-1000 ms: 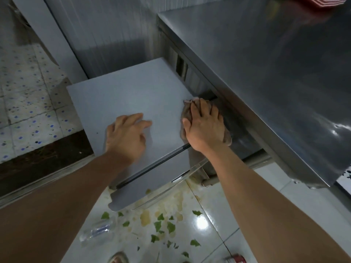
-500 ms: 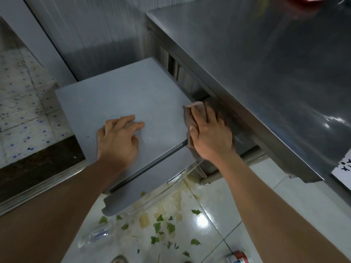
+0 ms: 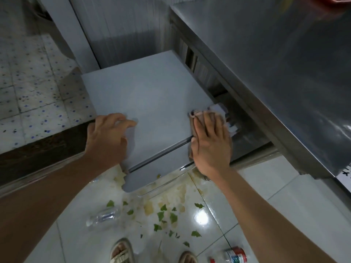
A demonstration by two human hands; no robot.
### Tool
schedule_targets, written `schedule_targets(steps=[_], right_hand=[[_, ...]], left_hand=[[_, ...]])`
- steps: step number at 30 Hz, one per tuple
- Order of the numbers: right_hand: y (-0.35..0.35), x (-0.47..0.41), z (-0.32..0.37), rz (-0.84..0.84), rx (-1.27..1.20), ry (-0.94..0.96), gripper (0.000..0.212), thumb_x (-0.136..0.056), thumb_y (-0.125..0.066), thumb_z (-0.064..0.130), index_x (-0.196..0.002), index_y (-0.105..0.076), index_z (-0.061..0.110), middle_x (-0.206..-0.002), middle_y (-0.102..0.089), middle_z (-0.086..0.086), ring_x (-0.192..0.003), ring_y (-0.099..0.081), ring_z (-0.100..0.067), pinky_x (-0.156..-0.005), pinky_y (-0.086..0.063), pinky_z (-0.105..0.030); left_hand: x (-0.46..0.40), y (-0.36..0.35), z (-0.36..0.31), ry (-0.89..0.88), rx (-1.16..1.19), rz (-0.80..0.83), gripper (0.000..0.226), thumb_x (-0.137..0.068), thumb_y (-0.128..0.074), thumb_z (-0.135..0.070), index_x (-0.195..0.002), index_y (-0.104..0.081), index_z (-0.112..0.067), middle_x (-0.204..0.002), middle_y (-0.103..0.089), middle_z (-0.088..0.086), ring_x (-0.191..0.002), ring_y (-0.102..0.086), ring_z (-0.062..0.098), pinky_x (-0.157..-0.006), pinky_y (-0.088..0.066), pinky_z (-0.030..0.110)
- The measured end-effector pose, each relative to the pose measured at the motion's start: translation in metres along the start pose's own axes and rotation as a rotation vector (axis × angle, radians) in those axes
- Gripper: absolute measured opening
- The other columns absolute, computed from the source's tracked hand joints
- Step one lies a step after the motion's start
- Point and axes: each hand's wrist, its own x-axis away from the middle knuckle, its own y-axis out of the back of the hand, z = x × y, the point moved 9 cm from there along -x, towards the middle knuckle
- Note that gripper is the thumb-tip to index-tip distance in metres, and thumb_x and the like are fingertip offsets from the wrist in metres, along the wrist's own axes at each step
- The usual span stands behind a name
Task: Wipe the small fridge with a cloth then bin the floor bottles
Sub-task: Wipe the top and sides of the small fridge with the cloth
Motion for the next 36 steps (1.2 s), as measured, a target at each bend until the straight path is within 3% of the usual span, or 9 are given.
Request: schedule_targets(steps=[2,5,9,13,16,20,26,33,36], right_hand=[[-0.003,0.017,0.038,0.011,-0.041,0.028,0.057,-0.099,-0.02,0.038,-0.152,-0.01,0.019,-0.16,-0.005,-0.008,-0.148,-0.002,-0.032,-0.12,0.001,-0.044],[-0.003,0.041,0.088,0.003,-0.077,0.163,0.057,-0.098,-0.028,0.036,-0.151,-0.025,0.015,-0.159,-0.018,-0.01,-0.146,-0.012,-0.033,-0.119,-0.013,-0.047],[-0.005,0.042,0.086,0.057,-0.004,0.349,0.059,-0.097,-0.023,0.045,-0.151,-0.025,0.022,-0.159,-0.015,-0.007,-0.146,-0.013,-0.031,-0.118,-0.014,-0.049],[-0.009,-0.007,0.008,0.143,0.086,0.008,0.062,-0.099,-0.013,0.05,-0.153,0.004,0.023,-0.161,0.006,-0.01,-0.148,0.002,-0.029,-0.118,-0.002,-0.043],[-0.008,-0.004,0.017,0.109,0.044,-0.091,0.062,-0.099,-0.017,0.045,-0.153,0.001,0.019,-0.161,0.003,-0.013,-0.148,0.0,-0.031,-0.12,-0.004,-0.044],[-0.004,0.04,0.106,0.054,-0.048,0.098,0.062,-0.096,-0.018,0.041,-0.152,-0.02,0.017,-0.159,-0.014,-0.013,-0.147,-0.011,-0.033,-0.12,-0.009,-0.046],[-0.006,0.076,0.191,0.022,-0.101,0.389,0.053,-0.094,-0.032,0.037,-0.144,-0.041,0.021,-0.156,-0.028,-0.002,-0.145,-0.019,-0.031,-0.116,-0.022,-0.05],[-0.007,0.102,0.175,-0.079,-0.065,0.656,0.052,-0.088,-0.046,0.022,-0.14,-0.046,0.024,-0.153,-0.033,-0.001,-0.144,-0.024,-0.031,-0.114,-0.028,-0.049],[-0.008,0.098,0.132,-0.122,-0.05,0.638,0.063,-0.086,-0.058,0.017,-0.145,-0.039,0.026,-0.156,-0.028,-0.003,-0.145,-0.021,-0.03,-0.116,-0.024,-0.05]], left_hand=[[0.008,0.001,0.006,0.012,0.033,0.005,0.055,-0.07,-0.042,-0.02,-0.121,-0.061,-0.027,-0.133,-0.049,0.003,-0.117,-0.04,0.033,-0.097,-0.031,0.044],[0.014,0.0,0.005,-0.029,0.078,-0.001,0.05,-0.077,-0.051,-0.008,-0.124,-0.06,-0.023,-0.136,-0.049,0.006,-0.117,-0.041,0.037,-0.096,-0.033,0.047],[0.027,-0.001,0.012,-0.04,0.132,-0.012,0.057,-0.077,-0.057,0.008,-0.125,-0.059,-0.023,-0.141,-0.047,0.001,-0.125,-0.038,0.032,-0.101,-0.031,0.05],[0.04,-0.001,0.02,-0.068,0.156,-0.022,0.055,-0.076,-0.06,0.006,-0.124,-0.06,-0.022,-0.141,-0.047,-0.003,-0.128,-0.039,0.026,-0.104,-0.029,0.049],[0.04,0.001,0.024,-0.089,0.233,-0.012,0.051,-0.076,-0.061,0.008,-0.12,-0.062,-0.017,-0.137,-0.051,-0.001,-0.128,-0.043,0.023,-0.107,-0.032,0.049],[0.045,0.007,0.031,-0.093,0.389,-0.003,0.049,-0.077,-0.05,0.017,-0.12,-0.058,-0.005,-0.136,-0.051,0.006,-0.13,-0.045,0.021,-0.109,-0.035,0.043],[0.059,0.015,0.042,-0.024,0.409,0.005,0.052,-0.087,-0.047,0.001,-0.136,-0.043,-0.015,-0.132,-0.056,0.009,-0.122,-0.052,0.025,-0.103,-0.042,0.034],[0.075,0.02,0.036,0.099,0.317,-0.05,0.048,-0.087,-0.049,0.002,-0.132,-0.047,-0.017,-0.13,-0.056,0.008,-0.122,-0.05,0.024,-0.101,-0.036,0.031],[0.09,0.019,0.035,0.171,0.313,-0.073,0.049,-0.087,-0.047,0.003,-0.13,-0.049,-0.021,-0.131,-0.056,0.004,-0.122,-0.05,0.022,-0.103,-0.036,0.033]])
